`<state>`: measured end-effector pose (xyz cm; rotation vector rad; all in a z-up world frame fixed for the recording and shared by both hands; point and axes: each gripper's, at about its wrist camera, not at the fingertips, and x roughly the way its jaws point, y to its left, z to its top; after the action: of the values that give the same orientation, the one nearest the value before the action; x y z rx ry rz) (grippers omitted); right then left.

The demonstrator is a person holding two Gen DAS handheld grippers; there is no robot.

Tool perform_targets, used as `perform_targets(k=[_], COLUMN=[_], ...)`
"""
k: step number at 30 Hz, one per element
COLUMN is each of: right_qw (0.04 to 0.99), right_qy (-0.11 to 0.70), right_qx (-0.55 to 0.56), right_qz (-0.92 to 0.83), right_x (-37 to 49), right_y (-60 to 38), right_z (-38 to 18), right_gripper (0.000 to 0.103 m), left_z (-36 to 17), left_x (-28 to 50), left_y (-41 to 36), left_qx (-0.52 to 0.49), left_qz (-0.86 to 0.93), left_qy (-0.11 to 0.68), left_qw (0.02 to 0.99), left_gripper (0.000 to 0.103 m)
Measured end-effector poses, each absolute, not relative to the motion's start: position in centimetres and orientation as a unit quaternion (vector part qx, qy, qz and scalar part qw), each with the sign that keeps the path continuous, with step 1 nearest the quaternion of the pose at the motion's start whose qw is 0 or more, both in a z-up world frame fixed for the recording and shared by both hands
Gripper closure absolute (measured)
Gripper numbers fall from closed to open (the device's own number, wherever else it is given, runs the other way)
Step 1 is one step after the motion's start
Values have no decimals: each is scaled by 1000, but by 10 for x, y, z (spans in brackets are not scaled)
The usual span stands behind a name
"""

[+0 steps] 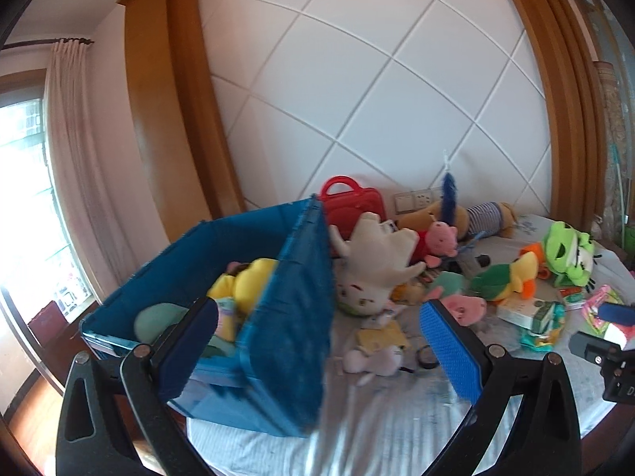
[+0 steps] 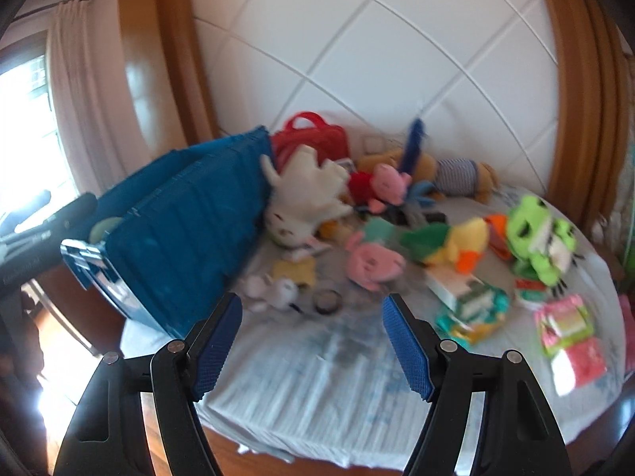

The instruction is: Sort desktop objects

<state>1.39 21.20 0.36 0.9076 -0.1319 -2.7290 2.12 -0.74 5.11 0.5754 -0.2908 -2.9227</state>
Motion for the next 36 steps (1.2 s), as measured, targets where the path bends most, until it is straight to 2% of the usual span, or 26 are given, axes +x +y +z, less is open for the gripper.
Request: perform_targets(k=[9, 17, 28, 30, 31, 36], right_qw=[96, 93, 85, 81, 78, 69], right_qy=[-43, -47, -30, -16, -8, 8], right_qx=[348, 378, 408, 415, 418, 456], right_qz=[-931, -920, -909, -906, -905, -887], right_x=[26, -1, -112, -134, -144, -194], right_y=[299, 316, 298, 298, 300, 319], right_z=[-37, -72, -98, -106, -112, -150], right_gripper=[29, 29, 29, 24, 18, 18], left_z=[1, -42, -75, -79, -82, -106], left_x=[7, -28, -106, -118, -126, -154], left_y=[59, 74, 32, 28, 26, 28], left_qx=[221, 255, 287, 286, 287, 317], left_qz=[-969, -961, -952, -952, -952, -943], left_qy=[-105, -111, -107, -107, -108, -105], left_qw=[33, 16, 1, -4, -6, -11], left_gripper=[0, 0, 0, 0, 0, 0])
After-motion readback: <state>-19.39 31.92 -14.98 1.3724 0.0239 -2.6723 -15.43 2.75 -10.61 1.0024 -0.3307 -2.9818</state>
